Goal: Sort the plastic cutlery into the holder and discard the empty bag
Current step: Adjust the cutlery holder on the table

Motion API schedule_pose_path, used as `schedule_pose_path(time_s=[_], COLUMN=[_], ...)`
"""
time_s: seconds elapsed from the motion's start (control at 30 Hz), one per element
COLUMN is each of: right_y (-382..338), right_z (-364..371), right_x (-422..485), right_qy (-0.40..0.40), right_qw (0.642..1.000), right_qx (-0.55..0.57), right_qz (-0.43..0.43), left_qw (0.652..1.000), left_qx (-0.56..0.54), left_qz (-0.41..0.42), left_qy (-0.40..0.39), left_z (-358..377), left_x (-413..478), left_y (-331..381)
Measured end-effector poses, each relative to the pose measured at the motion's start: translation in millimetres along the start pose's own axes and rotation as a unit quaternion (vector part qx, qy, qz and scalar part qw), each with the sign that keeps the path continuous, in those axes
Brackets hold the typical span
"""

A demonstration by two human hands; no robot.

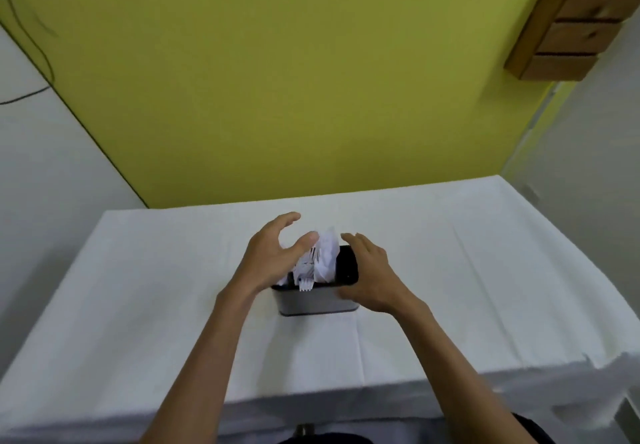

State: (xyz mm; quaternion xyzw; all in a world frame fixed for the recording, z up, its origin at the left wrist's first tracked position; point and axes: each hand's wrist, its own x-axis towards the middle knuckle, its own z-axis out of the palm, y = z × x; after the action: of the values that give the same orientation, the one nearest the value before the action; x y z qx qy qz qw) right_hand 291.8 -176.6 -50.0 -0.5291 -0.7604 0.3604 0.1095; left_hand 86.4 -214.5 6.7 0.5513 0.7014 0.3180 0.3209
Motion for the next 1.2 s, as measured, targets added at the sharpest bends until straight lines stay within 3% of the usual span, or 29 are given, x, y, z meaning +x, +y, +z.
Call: schedule_pose_path(time_s=[0.13,0.27,0.57,0.77,1.2], right_y=[2,1,2,-24,-35], right_z=[17,26,26,-8,-24], right_x=[26,38,41,79,200], right_qy=[-0.015,0.003,0.006,-0.011,-0.014], right_qw=[0.998,0.998,0.992,0.984,0.989], right_qx=[-0.067,-0.06,-0.123,-0.175,-0.144], right_qz=[-0.004,-0.015,-0.012,-0.031,-0.023], left_qw=[0.988,0.982,0.994,0.998,0.997], left_qx=[-0.012,-0.005,-0.027,-0.002,0.036], left_qz=[-0.057,-0.025,0.038,0.018,-0.039], left_qy=[-0.146,-0.185,-0.096,-0.064,-0.058], left_z=[-19,-10,14,-9,-26], left_x=[-3,-4,19,52,164], left_y=[-55,-84,-105,-91,-84])
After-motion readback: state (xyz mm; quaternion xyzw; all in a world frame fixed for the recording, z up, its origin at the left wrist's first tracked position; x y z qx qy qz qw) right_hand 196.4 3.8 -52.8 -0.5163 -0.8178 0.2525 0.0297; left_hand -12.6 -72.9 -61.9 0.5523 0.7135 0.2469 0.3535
